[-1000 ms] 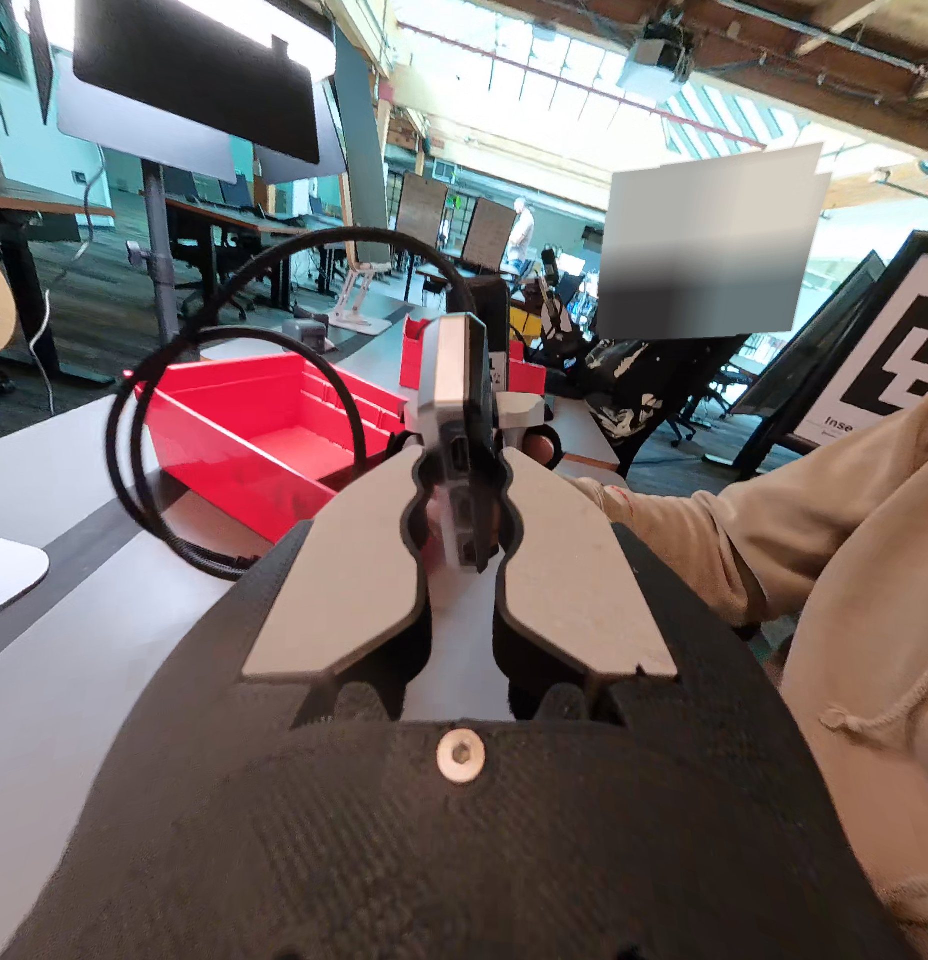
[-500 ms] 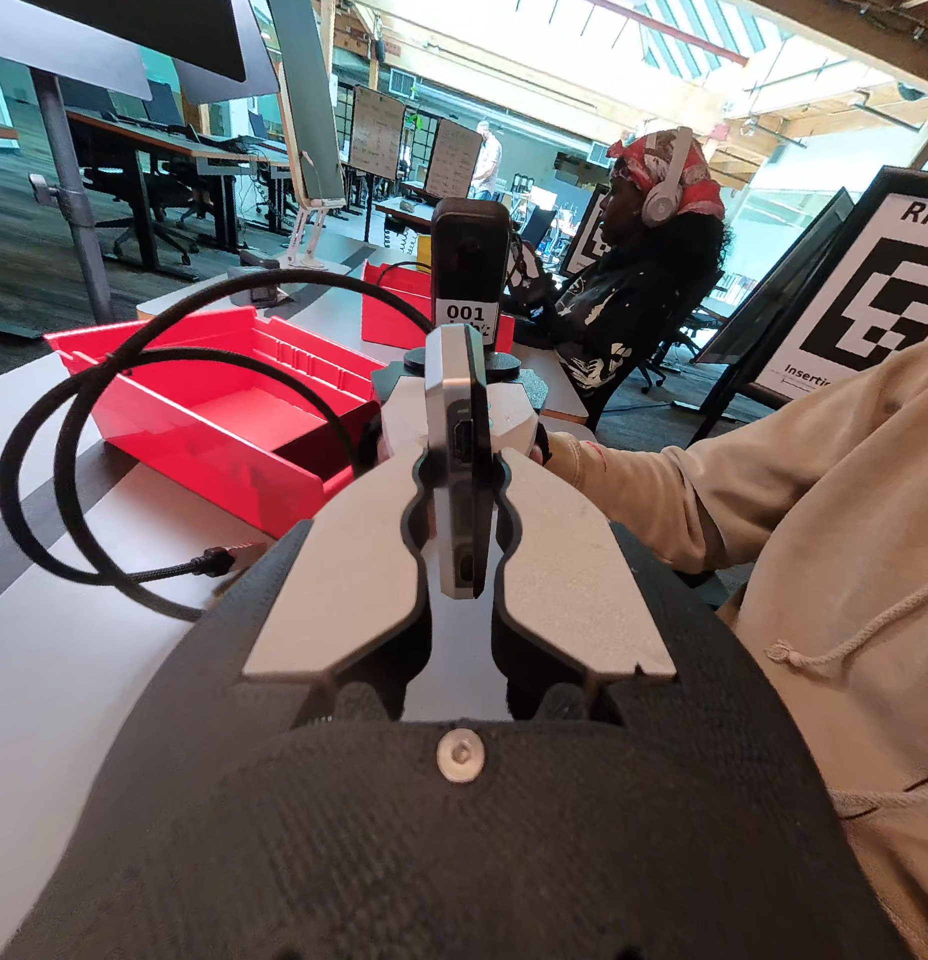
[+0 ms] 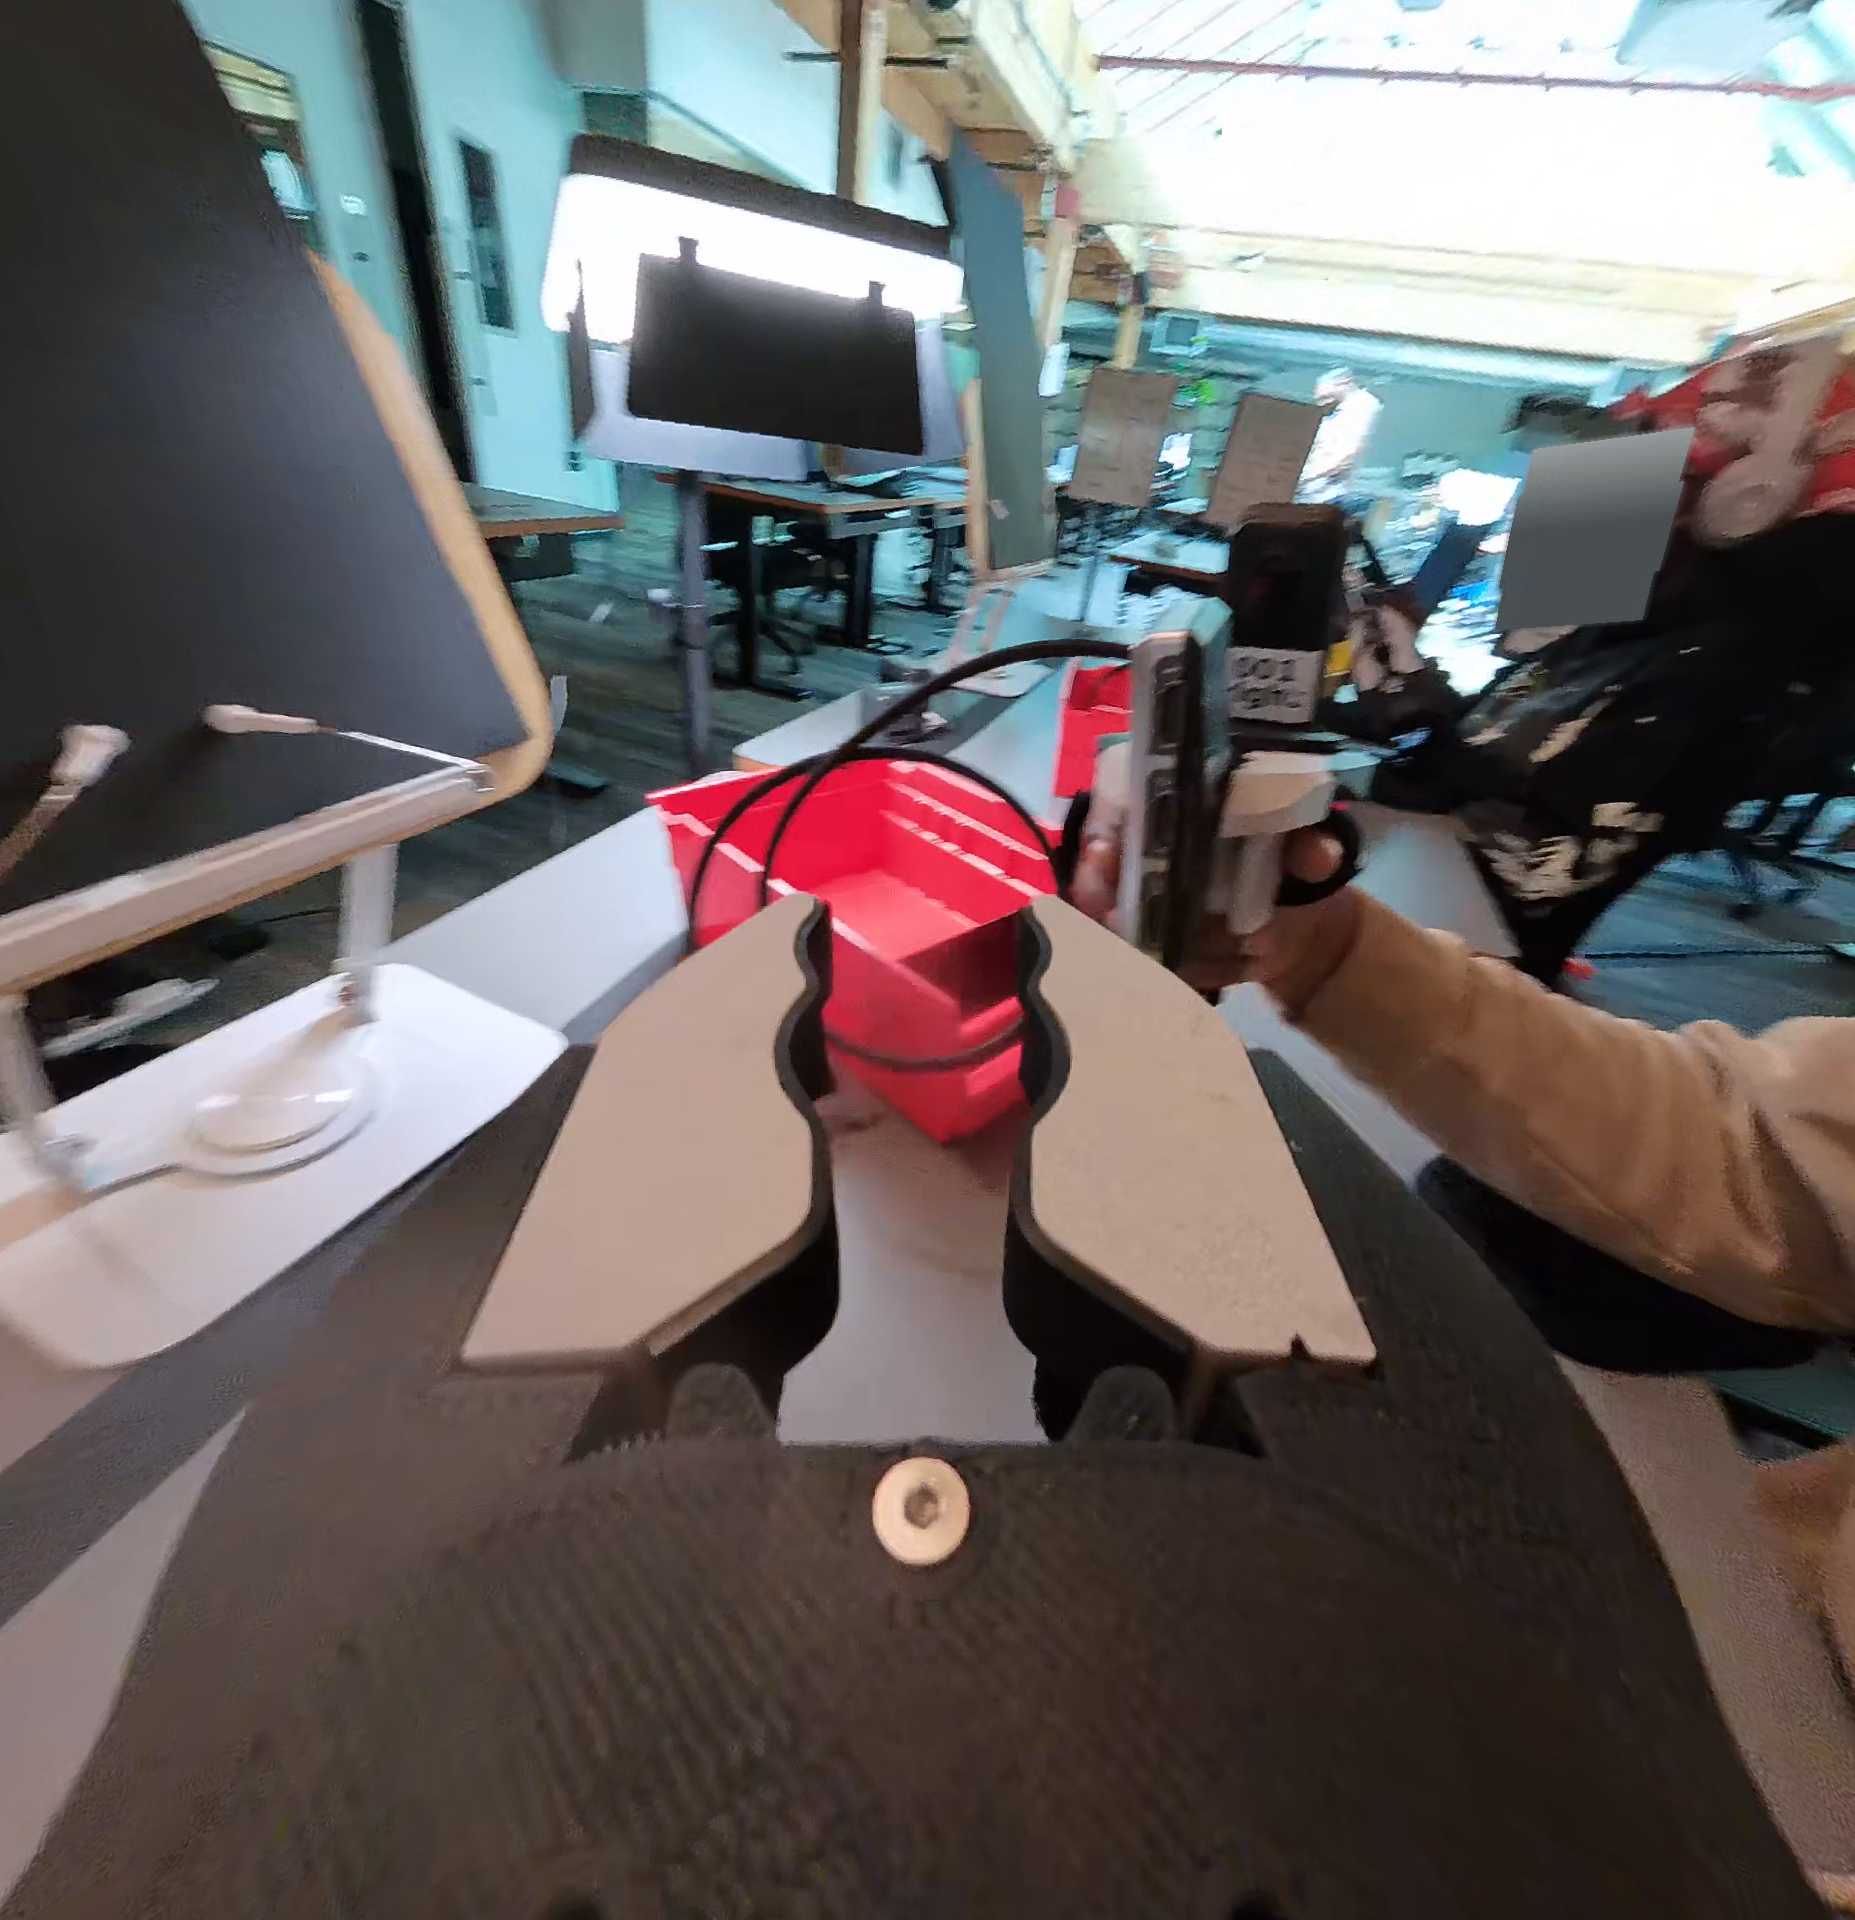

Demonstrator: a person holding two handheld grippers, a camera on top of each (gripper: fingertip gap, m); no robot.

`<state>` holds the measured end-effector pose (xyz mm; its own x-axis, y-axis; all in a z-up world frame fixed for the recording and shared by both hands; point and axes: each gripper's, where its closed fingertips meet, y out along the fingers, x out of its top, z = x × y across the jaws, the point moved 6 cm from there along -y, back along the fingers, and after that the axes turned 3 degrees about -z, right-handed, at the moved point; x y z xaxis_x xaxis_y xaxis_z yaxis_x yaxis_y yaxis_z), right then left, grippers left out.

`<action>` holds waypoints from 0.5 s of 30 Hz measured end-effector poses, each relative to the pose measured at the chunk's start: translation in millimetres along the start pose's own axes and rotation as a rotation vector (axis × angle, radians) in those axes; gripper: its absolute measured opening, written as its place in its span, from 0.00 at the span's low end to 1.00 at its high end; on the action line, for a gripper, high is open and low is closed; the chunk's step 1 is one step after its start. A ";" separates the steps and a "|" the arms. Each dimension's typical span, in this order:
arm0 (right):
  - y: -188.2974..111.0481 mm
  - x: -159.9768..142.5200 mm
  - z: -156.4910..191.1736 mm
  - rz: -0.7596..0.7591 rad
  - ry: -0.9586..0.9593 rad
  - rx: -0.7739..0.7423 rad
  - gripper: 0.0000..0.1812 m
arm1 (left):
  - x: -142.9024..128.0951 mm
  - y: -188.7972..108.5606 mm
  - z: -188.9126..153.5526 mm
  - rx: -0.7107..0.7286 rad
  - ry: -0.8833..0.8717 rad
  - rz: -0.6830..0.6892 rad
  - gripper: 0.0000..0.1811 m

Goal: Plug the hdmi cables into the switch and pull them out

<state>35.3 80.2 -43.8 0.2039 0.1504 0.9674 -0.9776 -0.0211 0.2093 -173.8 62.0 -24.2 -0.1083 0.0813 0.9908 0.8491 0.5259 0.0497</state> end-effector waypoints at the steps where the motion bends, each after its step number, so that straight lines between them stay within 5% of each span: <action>1: -1.4 2.8 0.8 -0.003 -0.006 -0.006 0.12 | 3.4 -7.6 3.6 0.051 0.024 0.017 0.18; 6: -6.6 11.9 1.9 0.015 -0.045 -0.055 0.12 | 13.1 -53.8 26.8 0.298 0.117 0.176 0.16; 15: -11.1 14.5 -3.1 0.002 -0.019 -0.064 0.12 | -53.3 -169.7 65.2 0.445 0.013 1.019 0.17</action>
<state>48.9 85.8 -32.5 0.2023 0.1315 0.9704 -0.9792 0.0424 0.1984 -345.8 23.6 -93.6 0.5423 0.6409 0.5433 0.2755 0.4753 -0.8356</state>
